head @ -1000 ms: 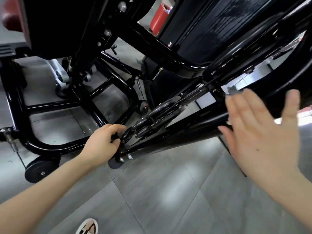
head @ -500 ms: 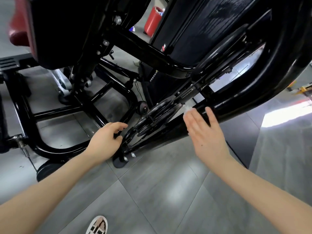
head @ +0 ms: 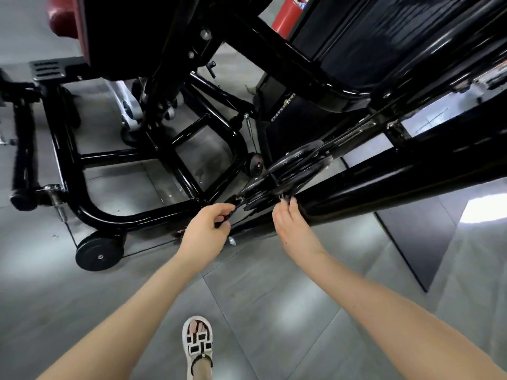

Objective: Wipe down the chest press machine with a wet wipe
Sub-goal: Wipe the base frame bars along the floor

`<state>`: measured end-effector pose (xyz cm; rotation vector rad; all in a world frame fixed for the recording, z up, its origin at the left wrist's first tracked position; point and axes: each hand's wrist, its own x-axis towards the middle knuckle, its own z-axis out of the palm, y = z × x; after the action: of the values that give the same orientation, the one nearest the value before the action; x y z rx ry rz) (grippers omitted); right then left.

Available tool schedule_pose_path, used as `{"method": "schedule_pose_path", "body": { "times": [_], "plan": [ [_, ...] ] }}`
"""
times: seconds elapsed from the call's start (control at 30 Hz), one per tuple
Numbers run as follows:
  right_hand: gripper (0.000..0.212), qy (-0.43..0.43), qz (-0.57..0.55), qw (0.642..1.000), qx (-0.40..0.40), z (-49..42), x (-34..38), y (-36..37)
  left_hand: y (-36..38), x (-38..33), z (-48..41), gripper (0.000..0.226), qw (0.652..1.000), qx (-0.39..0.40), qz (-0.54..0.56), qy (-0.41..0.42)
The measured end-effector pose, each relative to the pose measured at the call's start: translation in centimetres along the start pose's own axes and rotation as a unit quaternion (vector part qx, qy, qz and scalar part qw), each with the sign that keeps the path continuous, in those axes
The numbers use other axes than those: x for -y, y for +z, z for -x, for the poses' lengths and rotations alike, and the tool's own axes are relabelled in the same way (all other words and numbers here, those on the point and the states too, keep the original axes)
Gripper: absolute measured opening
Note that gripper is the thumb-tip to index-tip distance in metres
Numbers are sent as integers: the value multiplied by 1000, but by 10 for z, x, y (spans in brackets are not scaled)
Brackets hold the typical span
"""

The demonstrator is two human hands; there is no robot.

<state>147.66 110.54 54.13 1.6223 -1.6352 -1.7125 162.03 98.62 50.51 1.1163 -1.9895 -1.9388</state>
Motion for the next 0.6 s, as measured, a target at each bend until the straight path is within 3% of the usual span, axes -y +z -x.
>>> {"method": "schedule_pose_path", "body": {
  "times": [0.17,0.3,0.43,0.53,0.6],
  "plan": [
    [55,-29,37,996,-69,-3,10,31,57,49,-20,38,992,-45,72,-97],
    [54,-55,95,987,-119,-14,31,47,91,99,-37,42,964,-92,170,-185],
    [53,-79,126,983,-110,-58,93,60,103,146,-42,42,963,-110,172,-175],
    [54,-76,146,985,-52,-87,135,68,113,182,-42,40,969,-100,161,-159],
    [55,-79,151,983,-67,-98,152,75,123,207,-44,40,970,-98,162,-155]
  ]
}}
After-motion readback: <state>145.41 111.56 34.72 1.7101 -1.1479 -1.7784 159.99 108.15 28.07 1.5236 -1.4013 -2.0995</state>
